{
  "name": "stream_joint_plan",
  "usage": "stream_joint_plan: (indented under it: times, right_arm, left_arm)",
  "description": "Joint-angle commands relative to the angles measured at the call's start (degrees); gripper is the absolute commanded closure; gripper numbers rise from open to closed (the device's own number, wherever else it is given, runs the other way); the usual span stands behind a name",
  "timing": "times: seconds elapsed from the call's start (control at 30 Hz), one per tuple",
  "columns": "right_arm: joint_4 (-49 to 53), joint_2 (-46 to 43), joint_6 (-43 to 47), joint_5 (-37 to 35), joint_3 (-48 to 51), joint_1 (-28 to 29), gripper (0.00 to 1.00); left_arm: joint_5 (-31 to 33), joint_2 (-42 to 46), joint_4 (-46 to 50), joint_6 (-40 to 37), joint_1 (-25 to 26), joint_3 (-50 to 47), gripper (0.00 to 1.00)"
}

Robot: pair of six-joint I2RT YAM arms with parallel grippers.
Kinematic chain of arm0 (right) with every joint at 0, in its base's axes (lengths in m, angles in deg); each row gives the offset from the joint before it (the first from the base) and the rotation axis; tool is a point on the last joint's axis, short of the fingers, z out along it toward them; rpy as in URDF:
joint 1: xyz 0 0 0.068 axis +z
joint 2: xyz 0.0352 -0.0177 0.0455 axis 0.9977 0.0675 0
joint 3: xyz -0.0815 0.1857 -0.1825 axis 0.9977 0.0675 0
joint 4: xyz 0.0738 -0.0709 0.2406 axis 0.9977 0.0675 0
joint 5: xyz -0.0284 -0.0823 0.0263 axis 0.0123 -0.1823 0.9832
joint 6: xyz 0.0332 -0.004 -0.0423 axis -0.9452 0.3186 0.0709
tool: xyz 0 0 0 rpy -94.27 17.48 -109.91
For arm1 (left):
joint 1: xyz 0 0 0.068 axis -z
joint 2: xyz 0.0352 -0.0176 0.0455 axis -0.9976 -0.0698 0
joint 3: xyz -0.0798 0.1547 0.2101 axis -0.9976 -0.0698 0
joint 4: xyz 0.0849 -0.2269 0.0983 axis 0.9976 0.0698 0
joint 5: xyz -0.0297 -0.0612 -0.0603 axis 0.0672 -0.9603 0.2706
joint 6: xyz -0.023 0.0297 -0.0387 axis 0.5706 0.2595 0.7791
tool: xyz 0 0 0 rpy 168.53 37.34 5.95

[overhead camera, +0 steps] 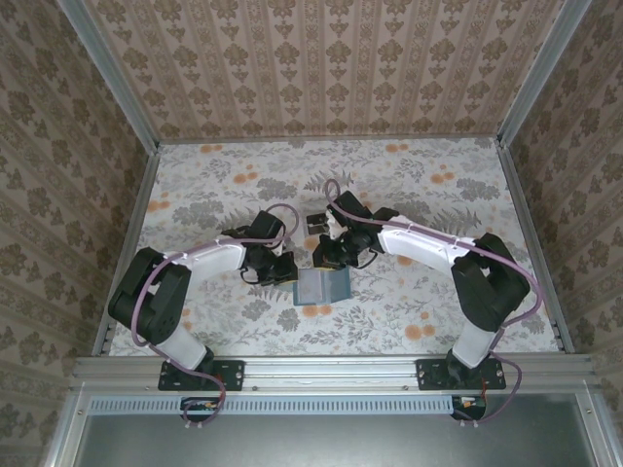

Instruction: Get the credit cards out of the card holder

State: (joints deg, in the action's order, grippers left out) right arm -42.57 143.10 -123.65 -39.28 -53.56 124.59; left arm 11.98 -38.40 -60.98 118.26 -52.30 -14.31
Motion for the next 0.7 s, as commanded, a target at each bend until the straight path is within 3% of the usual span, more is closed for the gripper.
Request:
stream_joint_plan:
  times: [0.0,0.67]
  right_arm:
    - [-0.27,1.49,-2.48,0.52,0.07,0.88,0.86]
    - [-0.27,13.19,-5.57,-0.62,-7.81,6.96,0.75]
  left_arm:
    - [0.44,-0.72,2.27,-1.93,-0.67,-0.91,0.9]
    - [-1.85,-0.64,-2.85,-1.85,-2.83,-7.69,0.91]
